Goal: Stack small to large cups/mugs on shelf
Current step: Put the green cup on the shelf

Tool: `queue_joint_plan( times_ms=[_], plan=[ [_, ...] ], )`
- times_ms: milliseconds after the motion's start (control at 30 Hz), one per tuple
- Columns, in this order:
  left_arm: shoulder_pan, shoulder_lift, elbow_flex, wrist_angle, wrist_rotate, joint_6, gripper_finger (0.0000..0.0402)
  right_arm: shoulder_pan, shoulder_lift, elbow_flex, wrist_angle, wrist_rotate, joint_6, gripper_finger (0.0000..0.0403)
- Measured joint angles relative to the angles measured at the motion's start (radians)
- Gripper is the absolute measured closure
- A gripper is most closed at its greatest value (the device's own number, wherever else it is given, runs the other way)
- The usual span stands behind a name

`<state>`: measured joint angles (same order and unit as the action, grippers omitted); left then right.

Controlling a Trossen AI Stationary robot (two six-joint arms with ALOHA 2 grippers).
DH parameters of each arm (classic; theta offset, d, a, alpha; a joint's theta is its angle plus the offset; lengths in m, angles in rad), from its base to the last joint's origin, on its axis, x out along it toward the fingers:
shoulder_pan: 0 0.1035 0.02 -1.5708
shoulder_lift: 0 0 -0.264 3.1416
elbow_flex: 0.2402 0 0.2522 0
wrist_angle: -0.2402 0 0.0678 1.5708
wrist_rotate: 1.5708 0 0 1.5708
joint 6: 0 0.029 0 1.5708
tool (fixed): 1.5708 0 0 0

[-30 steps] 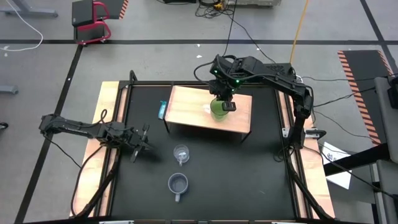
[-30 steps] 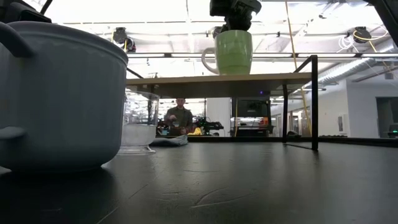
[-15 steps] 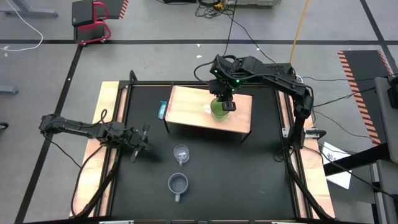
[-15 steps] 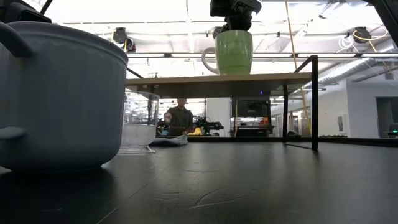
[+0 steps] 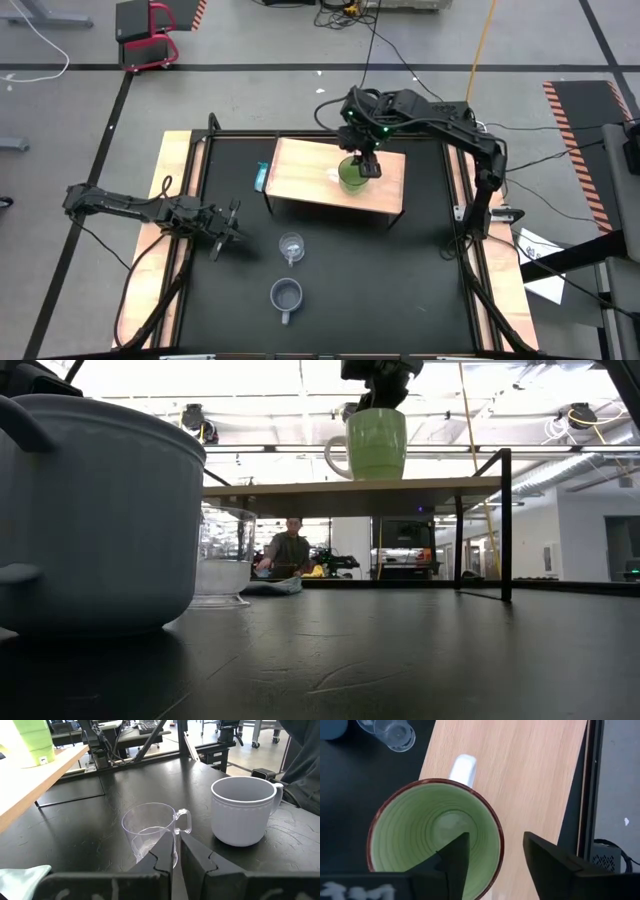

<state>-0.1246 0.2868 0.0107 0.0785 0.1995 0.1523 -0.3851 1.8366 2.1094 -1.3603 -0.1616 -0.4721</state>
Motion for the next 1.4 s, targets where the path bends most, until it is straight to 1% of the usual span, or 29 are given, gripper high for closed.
queue_joint_plan(
  times_ms=[267, 567, 700, 767, 833, 933, 1033, 1100, 1167, 1233, 1400],
  plan=[
    [0.0, 0.0, 0.0, 0.0, 0.0, 0.0, 0.0369, 0.001, -0.059, 0.0, 0.035, 0.0, -0.005, 0.0223],
    [0.0, 0.0, 0.0, 0.0, 0.0, 0.0, 0.0369, 0.012, -0.177, 0.0, 0.079, -0.003, -0.006, 0.0222],
    [0.0, 0.0, 0.0, 0.0, 0.0, 0.0, 0.0369, 0.038, -0.231, 0.0, 0.097, -0.088, -0.003, 0.0227],
    [0.0, 0.0, 0.0, 0.0, 0.0, 0.0, 0.0369, 0.061, -0.256, 0.0, 0.103, -0.136, 0.007, 0.024],
    [0.0, 0.0, 0.0, 0.0, 0.0, 0.0, 0.0369, 0.09, -0.283, 0.0, 0.104, -0.175, 0.014, 0.0262],
    [0.0, 0.0, 0.0, 0.0, 0.0, 0.0, 0.0369, 0.146, -0.324, 0.0, 0.1, -0.184, 0.015, 0.0309],
    [0.0, 0.0, 0.0, 0.0, 0.0, 0.0, 0.0369, 0.214, -0.359, 0.0, 0.101, -0.184, 0.02, 0.0369],
    [0.0, 0.0, 0.0, 0.0, 0.0, 0.0, 0.0369, 0.268, -0.38, 0.0, 0.105, -0.184, 0.023, 0.0393],
    [0.0, 0.0, 0.0, 0.0, 0.0, 0.0, 0.0369, 0.329, -0.398, -0.01, 0.124, -0.184, 0.046, 0.0394],
    [0.0, 0.0, 0.0, 0.0, 0.0, 0.0, 0.0369, 0.391, -0.423, -0.048, 0.161, -0.184, 0.067, 0.0395],
    [0.0, 0.0, 0.0, 0.0, 0.0, 0.0, 0.0369, 0.522, -0.507, -0.208, 0.312, -0.182, 0.094, 0.0401]
  ],
)
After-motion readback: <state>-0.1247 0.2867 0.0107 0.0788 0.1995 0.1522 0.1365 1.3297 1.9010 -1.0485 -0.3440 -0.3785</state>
